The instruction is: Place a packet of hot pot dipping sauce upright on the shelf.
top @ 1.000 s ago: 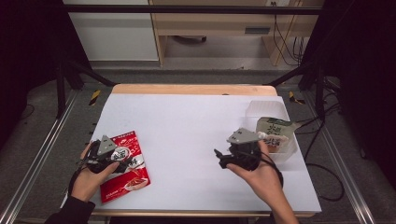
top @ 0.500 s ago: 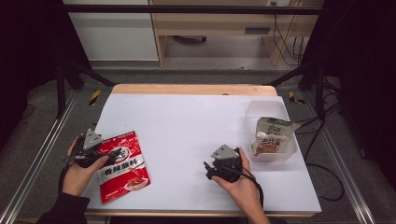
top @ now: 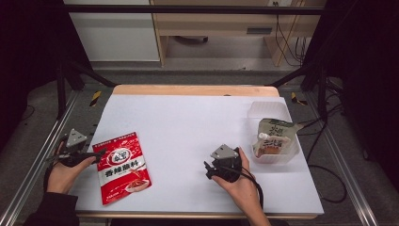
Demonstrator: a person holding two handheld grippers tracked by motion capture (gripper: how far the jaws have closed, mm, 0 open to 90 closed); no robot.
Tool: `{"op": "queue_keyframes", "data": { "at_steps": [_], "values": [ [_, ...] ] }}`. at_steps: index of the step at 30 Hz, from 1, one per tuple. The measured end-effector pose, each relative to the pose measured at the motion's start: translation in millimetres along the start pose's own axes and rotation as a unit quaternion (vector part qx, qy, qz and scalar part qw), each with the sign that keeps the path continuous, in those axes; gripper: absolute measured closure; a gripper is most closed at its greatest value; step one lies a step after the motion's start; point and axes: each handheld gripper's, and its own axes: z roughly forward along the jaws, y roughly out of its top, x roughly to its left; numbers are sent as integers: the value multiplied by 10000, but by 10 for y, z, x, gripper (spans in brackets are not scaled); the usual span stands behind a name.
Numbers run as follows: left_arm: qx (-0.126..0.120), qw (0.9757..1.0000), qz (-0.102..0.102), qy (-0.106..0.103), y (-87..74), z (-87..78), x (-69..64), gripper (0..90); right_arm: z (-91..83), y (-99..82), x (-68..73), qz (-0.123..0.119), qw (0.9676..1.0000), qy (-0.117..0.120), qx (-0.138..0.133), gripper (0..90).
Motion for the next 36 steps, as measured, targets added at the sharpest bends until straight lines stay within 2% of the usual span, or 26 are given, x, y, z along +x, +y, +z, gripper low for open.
{"op": "queue_keyframes", "data": {
  "at_steps": [8, 11, 17, 25, 30, 34, 36],
  "values": [
    [287, 9994, 94, -195, -54, 129, 20, 103, 21, -16, 12, -71, 9999, 11, 103, 168],
    [294, 9992, -20, -274, -73, 158, 54, 102, 33, -20, 19, -60, 9999, 22, 143, 168],
    [277, 9987, -110, -420, -88, 172, 80, 105, 38, -21, 26, -107, 9998, 36, 182, 168],
    [295, 9982, -125, -497, -90, 195, 81, 107, 46, -25, 38, -133, 9996, 55, 228, 163],
    [259, 9977, -250, -579, -101, 209, 110, 107, 50, -24, 38, -128, 9996, 69, 232, 163],
    [276, 9970, -268, -673, -100, 224, 92, 115, 52, -25, 40, -141, 9996, 79, 230, 162],
    [287, 9970, -214, -693, -93, 226, 86, 121, 52, -25, 42, -154, 9996, 80, 245, 161]
  ]
}}
